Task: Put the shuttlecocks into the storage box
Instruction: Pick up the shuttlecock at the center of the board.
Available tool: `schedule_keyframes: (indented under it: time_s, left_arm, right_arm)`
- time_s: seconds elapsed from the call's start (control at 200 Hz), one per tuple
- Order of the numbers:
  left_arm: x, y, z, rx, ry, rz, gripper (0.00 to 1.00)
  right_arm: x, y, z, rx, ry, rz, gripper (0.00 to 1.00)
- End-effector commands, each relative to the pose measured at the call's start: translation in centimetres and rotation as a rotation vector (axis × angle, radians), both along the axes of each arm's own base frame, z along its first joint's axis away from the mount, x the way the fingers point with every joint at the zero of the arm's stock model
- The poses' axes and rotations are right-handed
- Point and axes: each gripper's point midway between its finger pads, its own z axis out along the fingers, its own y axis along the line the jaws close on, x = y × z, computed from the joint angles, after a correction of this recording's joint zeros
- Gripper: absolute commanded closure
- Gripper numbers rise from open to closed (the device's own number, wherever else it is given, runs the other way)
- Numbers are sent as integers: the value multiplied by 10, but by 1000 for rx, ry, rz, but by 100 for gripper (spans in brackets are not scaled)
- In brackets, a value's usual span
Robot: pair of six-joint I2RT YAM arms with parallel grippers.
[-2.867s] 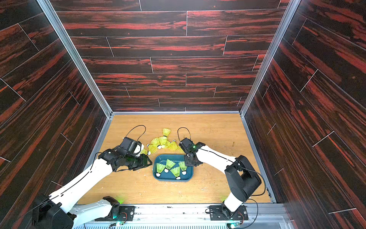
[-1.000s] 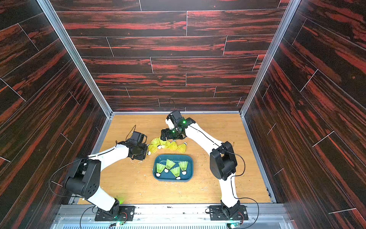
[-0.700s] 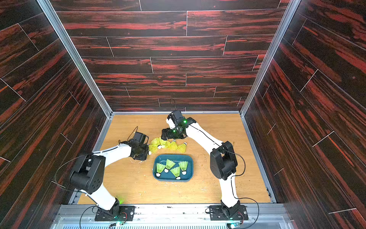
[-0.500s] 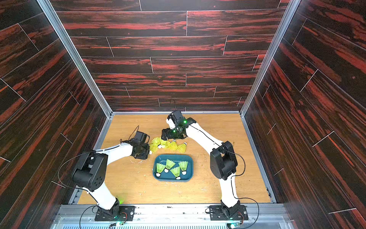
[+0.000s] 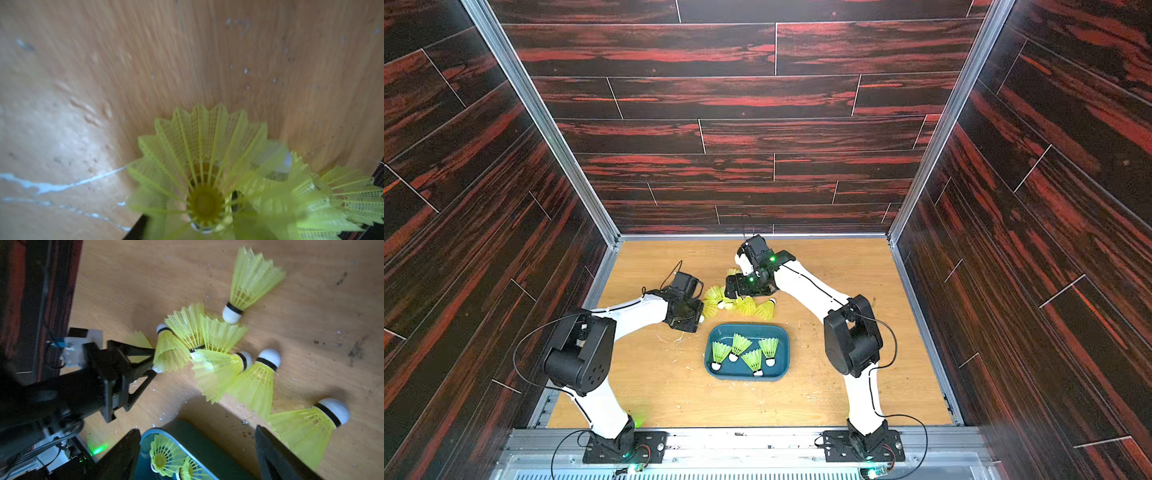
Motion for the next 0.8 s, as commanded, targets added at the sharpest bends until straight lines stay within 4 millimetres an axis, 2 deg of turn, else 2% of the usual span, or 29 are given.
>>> schedule_keyframes:
  time_s: [0.0, 0.135, 0.351, 0.441, 0.631, 0.797]
  left_arm:
    - [-12, -1, -9, 4, 55, -6, 46]
    - [-10, -2, -11, 21, 63, -19, 48]
    - [-16, 6, -23, 62, 84, -37, 59]
    - [-18, 7, -23, 70, 80, -45, 65]
    - [-25, 13, -19, 93, 70, -66, 67]
    - [-30, 14, -17, 106, 62, -107, 70]
  right_arm:
    - [-1, -6, 11, 18, -14, 0, 10]
    - [-4, -7, 10, 22, -7, 3, 10]
    - [-9, -4, 13, 51, 0, 28, 10]
    - [-13, 3, 18, 93, 6, 64, 10]
    - [-24, 20, 30, 206, 29, 142, 11]
    - [-34, 33, 33, 303, 77, 187, 12]
